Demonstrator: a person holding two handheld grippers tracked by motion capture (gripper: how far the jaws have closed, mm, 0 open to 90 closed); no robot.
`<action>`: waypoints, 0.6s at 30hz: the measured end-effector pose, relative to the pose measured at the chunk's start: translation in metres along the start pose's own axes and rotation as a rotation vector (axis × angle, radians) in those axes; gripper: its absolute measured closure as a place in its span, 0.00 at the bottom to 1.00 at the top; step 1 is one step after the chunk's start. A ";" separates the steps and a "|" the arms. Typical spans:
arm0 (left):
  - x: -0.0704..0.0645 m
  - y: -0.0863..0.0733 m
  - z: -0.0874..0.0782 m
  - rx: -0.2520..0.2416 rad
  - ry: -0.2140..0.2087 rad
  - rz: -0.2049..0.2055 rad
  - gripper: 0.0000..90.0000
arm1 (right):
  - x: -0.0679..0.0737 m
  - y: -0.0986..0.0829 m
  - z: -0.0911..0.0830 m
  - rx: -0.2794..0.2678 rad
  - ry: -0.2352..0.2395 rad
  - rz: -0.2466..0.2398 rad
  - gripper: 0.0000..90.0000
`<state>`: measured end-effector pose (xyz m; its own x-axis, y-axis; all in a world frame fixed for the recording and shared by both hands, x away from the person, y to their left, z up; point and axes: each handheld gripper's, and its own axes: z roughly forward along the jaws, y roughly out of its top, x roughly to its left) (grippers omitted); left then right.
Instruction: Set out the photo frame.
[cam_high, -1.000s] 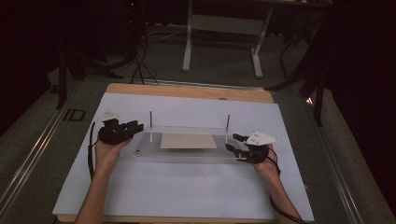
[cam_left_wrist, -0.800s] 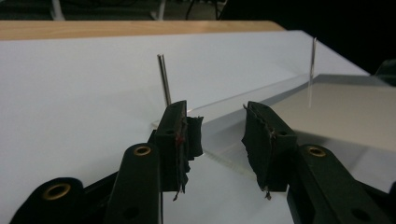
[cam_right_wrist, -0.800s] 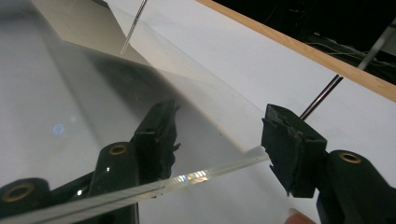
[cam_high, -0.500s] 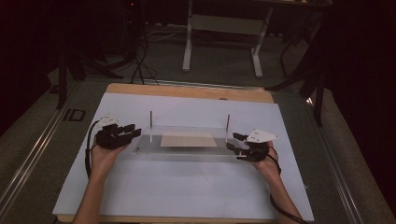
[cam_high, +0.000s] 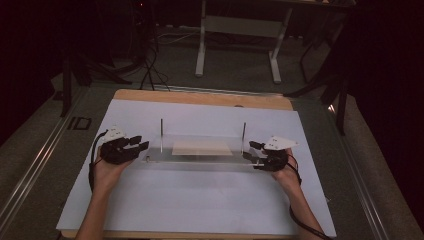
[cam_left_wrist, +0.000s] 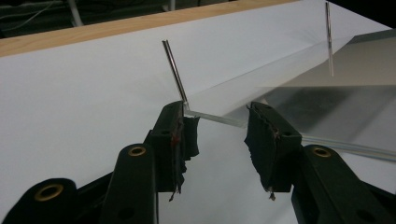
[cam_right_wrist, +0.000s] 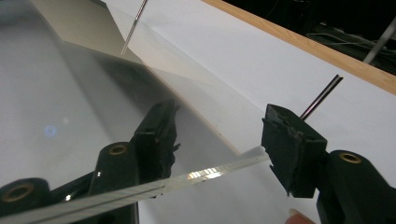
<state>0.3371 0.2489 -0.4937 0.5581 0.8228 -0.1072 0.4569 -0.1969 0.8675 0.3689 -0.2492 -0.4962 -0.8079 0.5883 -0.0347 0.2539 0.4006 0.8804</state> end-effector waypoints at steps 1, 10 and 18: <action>0.000 0.000 0.000 0.003 0.004 0.007 0.62 | 0.000 0.000 0.000 0.003 0.002 0.000 0.48; -0.004 -0.002 -0.003 -0.006 0.016 0.059 0.61 | -0.004 0.006 0.000 0.020 0.013 0.019 0.48; -0.007 -0.002 -0.002 -0.001 0.002 0.085 0.62 | -0.008 0.011 0.000 0.024 0.016 0.042 0.48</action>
<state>0.3315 0.2445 -0.4935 0.5934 0.8043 -0.0316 0.4068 -0.2657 0.8740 0.3782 -0.2489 -0.4860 -0.8046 0.5937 0.0096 0.3001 0.3926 0.8694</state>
